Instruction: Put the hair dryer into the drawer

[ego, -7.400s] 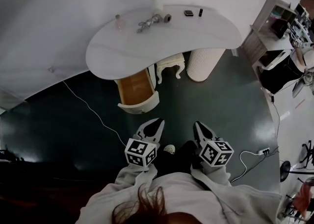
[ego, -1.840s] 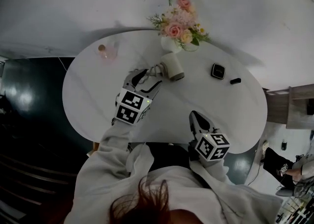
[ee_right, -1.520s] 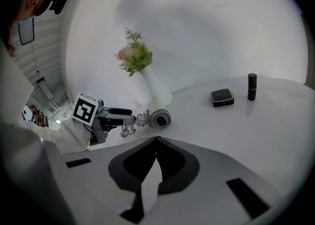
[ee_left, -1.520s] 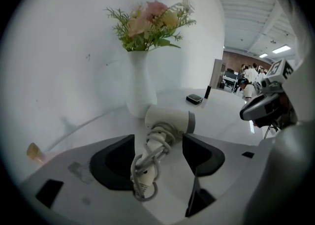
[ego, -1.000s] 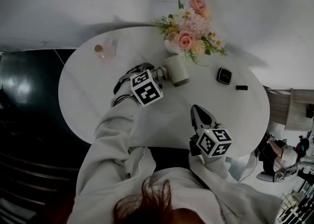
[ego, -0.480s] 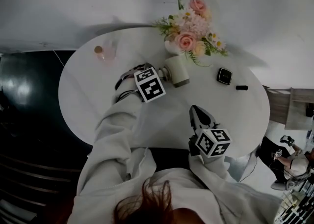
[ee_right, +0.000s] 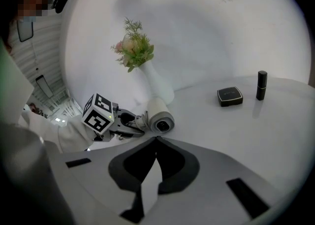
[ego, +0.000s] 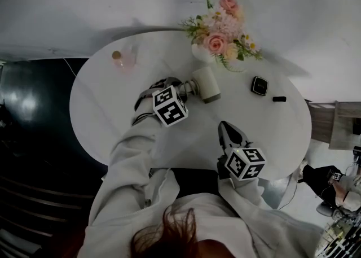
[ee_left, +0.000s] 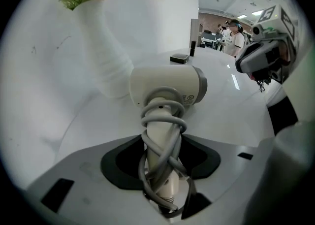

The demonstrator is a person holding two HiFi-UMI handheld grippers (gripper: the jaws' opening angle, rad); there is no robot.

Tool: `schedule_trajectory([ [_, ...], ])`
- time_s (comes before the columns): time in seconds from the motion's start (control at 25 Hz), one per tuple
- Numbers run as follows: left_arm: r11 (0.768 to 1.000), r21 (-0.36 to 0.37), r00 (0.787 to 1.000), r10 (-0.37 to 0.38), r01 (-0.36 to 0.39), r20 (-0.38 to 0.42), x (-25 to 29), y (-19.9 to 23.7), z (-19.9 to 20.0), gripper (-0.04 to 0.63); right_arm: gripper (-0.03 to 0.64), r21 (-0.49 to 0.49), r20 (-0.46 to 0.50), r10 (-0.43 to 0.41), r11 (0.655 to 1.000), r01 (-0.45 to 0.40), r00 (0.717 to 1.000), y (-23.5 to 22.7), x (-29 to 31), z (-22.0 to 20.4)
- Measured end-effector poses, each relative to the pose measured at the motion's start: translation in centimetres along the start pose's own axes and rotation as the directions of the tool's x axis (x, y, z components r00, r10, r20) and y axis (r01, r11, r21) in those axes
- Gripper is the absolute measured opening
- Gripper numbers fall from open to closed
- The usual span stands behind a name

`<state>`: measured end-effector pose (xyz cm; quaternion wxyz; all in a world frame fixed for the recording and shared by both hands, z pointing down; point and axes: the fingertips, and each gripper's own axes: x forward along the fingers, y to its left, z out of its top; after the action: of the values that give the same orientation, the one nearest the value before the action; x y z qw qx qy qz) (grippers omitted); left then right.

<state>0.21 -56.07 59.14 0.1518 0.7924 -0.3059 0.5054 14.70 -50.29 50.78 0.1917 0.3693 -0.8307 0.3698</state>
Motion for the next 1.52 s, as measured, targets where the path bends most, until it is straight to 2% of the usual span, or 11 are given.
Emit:
schedule_trajectory([
  [0.16,0.996,0.026,0.995,0.087,-0.088,0.038,-0.4,0.0,0.2,0.207,0.049,0.000,0.012,-0.001,1.000,0.001,1.000,0.1,-0.4,-0.1],
  [0.28,0.991,0.011,0.991,0.129,-0.130,0.046,-0.6,0.2,0.1,0.204,0.049,-0.007,0.018,0.003,1.000,-0.003,1.000,0.3,-0.7,-0.2],
  [0.52,0.981,-0.121,0.985,0.160,-0.151,0.068,-1.7,-0.6,-0.4,0.201,0.049,-0.023,0.023,0.029,0.999,-0.029,0.999,1.3,-1.5,-0.8],
  [0.8,0.943,-0.293,0.969,0.206,-0.161,0.132,-3.9,-3.2,-1.1,0.200,0.049,-0.024,0.012,0.060,0.998,-0.060,0.998,1.8,-2.7,-2.6],
  [1.16,0.905,-0.376,0.957,0.260,-0.197,0.125,-5.7,-8.7,-3.3,0.198,0.049,-0.027,0.039,0.096,0.995,-0.095,0.995,2.8,-5.2,-4.7],
  [1.44,0.888,-0.399,0.946,0.299,-0.227,0.128,-7.6,-12.3,-4.9,0.196,0.049,-0.054,0.057,0.125,0.991,-0.122,0.991,4.1,-7.2,-6.6],
  [1.52,0.877,-0.421,0.941,0.311,-0.231,0.132,-8.1,-13.1,-5.5,0.196,0.049,-0.064,0.059,0.134,0.989,-0.130,0.989,4.5,-7.7,-7.0],
])
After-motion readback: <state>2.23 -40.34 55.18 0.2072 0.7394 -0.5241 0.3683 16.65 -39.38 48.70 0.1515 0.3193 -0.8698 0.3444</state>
